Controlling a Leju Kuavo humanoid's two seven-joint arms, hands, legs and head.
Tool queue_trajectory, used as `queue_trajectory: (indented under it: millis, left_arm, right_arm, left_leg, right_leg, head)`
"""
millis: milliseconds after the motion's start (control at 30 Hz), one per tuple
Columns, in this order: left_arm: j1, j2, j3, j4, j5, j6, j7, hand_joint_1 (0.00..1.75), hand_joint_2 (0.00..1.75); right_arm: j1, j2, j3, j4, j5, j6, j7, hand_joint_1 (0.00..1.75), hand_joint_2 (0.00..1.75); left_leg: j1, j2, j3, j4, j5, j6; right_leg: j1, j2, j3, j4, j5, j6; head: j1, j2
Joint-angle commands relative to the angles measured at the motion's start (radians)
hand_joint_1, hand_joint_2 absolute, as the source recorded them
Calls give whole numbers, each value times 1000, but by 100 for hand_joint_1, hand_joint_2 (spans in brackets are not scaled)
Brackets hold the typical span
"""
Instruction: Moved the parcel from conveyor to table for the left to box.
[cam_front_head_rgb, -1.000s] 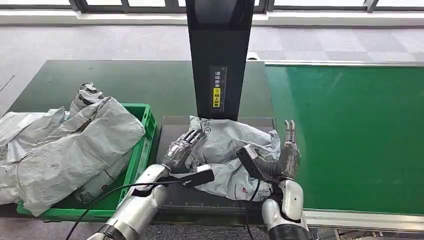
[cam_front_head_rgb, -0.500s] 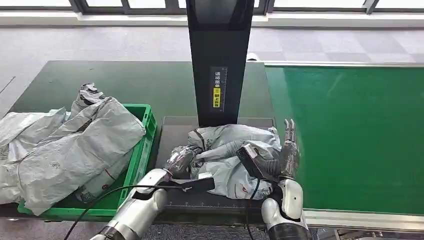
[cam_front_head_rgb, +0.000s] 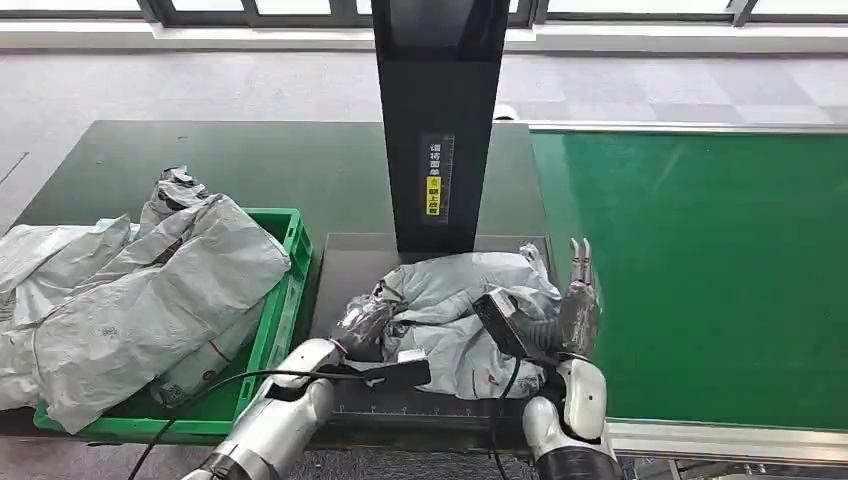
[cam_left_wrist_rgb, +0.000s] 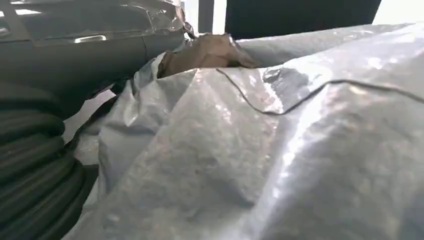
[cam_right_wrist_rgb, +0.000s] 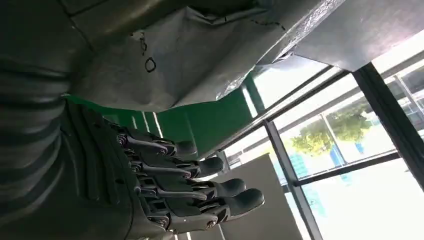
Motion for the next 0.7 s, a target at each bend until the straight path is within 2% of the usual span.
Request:
queue_trajectory:
  millis: [33, 67, 100, 133, 200, 233, 300, 333, 633, 700]
  left_arm:
    - [49, -38, 119, -209, 63, 287, -37, 175, 175]
    - [67, -45, 141, -293, 60, 338, -9, 175, 175]
    - [95, -59, 179, -409, 52, 467, 8, 175, 175]
    - [136, -110, 276, -593, 69, 492, -42, 175, 175]
    - [179, -121, 338, -771, 110, 492, -85, 175, 175]
    - [204, -121, 385, -923, 150, 492, -103, 175, 175]
    - [225, -121, 450, -1083, 213, 492, -146, 175, 175]
    - [227, -121, 461, -1112, 225, 492, -156, 175, 175]
    - [227, -121, 461, -1112, 225, 492, -156, 175, 175]
    - [215, -121, 485, -1136, 220, 492, -166, 175, 175]
  right_arm:
    - [48, -4, -28, -102, -16, -34, -26, 0, 175]
    - [66, 0, -31, -135, -21, -37, -37, 0, 175]
    - [83, 6, -32, -173, -45, -55, -69, 0, 175]
    - [87, 11, -30, -190, -80, -81, -104, 0, 175]
    - [86, 16, -27, -204, -110, -110, -134, 0, 175]
    - [81, 18, -25, -205, -149, -144, -164, 0, 175]
    - [78, 37, -54, -244, -206, -158, -237, 0, 175]
    - [78, 50, -76, -254, -211, -158, -261, 0, 175]
    - [78, 50, -76, -254, -211, -158, -261, 0, 175]
    - [78, 75, -116, -276, -227, -158, -308, 0, 175]
  left_leg:
    - [0, 0, 0, 0, 0, 0]
    - [0, 0, -1, -1, 0, -1]
    - [1, -1, -3, 1, 0, -1]
    - [1, -1, -5, 2, 0, 0]
    - [1, 0, -7, 2, -1, 0]
    - [1, 4, -7, 3, -2, -1]
    - [1, 8, -7, 3, -3, -1]
    - [1, 10, -6, 2, -4, -1]
    - [1, 5, -5, -1, -2, -1]
    - [1, 4, -5, -1, -2, -1]
  right_leg:
    - [0, 0, 0, -1, 0, 0]
    - [0, -1, -1, -1, 0, 0]
    - [1, -2, -3, 0, 0, 0]
    - [1, -1, -4, 1, 0, 0]
    - [1, 0, -7, 1, 0, 0]
    - [1, 3, -7, 2, -1, 0]
    - [1, 7, -9, 2, 0, 0]
    - [1, 8, -8, 2, 0, 0]
    - [1, 4, -6, 0, -1, -1]
    - [1, 3, -6, -1, -1, -1]
  head:
    - [0, 0]
    - [0, 0]
    - [0, 0]
    - [0, 0]
    - [0, 0]
    - [0, 0]
    - [0, 0]
    - [0, 0]
    - [0, 0]
    - [0, 0]
